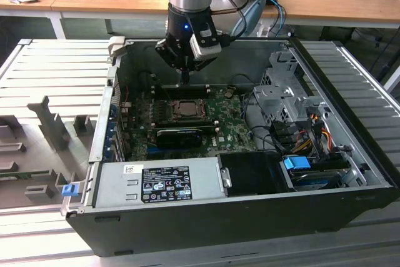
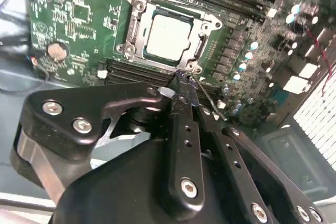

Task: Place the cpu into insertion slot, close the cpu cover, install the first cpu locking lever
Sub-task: 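Close the cpu cover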

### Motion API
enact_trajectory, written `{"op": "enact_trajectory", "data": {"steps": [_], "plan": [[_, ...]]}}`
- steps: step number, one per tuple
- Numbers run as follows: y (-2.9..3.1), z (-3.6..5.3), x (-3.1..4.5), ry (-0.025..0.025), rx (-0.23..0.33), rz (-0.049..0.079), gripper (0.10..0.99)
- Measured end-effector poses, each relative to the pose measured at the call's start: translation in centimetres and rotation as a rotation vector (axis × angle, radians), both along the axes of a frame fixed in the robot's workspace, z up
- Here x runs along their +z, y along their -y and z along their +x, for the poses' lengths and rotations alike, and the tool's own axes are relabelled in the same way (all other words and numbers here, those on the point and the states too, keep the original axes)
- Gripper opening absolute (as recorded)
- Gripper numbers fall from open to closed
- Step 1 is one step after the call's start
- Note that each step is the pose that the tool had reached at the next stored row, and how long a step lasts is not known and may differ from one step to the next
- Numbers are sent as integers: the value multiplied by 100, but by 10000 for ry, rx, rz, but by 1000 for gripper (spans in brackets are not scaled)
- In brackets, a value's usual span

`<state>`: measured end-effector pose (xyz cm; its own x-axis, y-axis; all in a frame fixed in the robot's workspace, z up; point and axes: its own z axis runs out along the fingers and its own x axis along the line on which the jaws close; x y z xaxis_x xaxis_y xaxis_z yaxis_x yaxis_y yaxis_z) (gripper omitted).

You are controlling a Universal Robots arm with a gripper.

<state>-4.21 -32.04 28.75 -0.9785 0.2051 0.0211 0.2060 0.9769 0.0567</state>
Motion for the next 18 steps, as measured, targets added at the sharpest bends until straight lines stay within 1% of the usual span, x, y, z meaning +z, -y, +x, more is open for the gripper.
{"op": "enact_trajectory", "data": {"steps": [2,6,7,8,9,14,16,18], "plan": [[0,0,-3,0,932,1,106],[0,0,-5,1,1677,1,106],[0,0,-5,1,1994,0,106],[0,-2,-6,0,2130,0,106],[0,-9,-7,1,2193,1,106],[0,-124,-9,1,2293,3,106],[0,-184,-11,1,2316,4,106],[0,-215,-11,2,2324,4,106]]}}
